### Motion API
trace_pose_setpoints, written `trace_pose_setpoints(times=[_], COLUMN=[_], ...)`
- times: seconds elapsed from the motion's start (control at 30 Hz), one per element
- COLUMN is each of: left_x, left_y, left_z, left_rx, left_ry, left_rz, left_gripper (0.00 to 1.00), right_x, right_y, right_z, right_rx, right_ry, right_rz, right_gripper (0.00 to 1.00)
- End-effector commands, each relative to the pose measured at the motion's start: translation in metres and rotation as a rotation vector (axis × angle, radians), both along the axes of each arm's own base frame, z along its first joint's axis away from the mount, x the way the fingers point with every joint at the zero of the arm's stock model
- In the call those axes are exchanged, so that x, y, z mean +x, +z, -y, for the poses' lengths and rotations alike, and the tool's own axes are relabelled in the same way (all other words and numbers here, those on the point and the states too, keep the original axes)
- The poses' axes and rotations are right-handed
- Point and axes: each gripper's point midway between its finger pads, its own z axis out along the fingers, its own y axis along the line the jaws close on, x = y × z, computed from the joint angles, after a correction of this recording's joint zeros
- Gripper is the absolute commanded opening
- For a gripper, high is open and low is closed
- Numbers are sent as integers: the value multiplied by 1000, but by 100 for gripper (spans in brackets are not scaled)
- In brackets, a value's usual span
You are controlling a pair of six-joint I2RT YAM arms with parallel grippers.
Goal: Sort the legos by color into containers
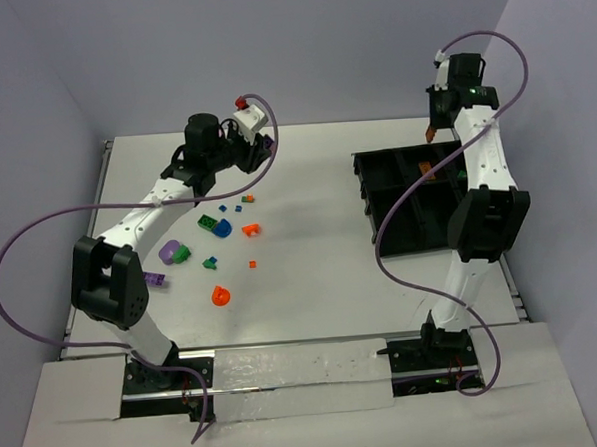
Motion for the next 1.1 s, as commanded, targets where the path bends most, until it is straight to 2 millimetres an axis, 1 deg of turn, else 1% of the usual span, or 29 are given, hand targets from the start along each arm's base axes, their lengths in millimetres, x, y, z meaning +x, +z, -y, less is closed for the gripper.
trace_pose_setpoints(times=[0.0, 0.07, 0.1, 0.17, 0.23, 0.3, 0.53, 0.67, 0.83, 1.0, 1.03, 1.07], left_x=[9, 10, 8, 9, 10, 10, 12, 13, 13, 11, 11, 11], left_y=[33, 34, 29, 29, 28, 28, 26, 27, 28, 29, 28, 27], left_z=[1, 1, -1, -3, -4, -6, -9, -9, -11, -13, -13, -13], left_rx=[-23, -24, -14, -13, -12, -10, -8, -8, -3, -5, -4, -2], left_ry=[21, 28, 32, 43, 54, 66, 87, 89, 97, 100, 102, 103], left_rz=[71, 73, 48, 44, 43, 41, 32, 28, 31, 31, 29, 27], left_gripper=[0, 0, 0, 0, 0, 0, 0, 0, 0, 0, 0, 0], right_x=[21, 29, 32, 38, 42, 44, 56, 61, 65, 72, 73, 75], right_y=[-16, -26, -30, -39, -44, -57, -80, -98, -108, -118, -120, -118], right_z=[2, 0, -6, -9, -12, -16, -9, -7, -3, -1, -2, -2], right_rx=[-77, -98, -106, -132, -158, -196, -288, -331, -354, -348, -346, -344], right_ry=[15, 19, 29, 32, 35, 37, 3, 8, 3, 8, 10, 9], right_rz=[-24, -32, -35, -43, -45, -66, -93, -117, -109, -105, -109, -105], right_gripper=[0, 0, 0, 0, 0, 0, 0, 0, 1, 16, 22, 32])
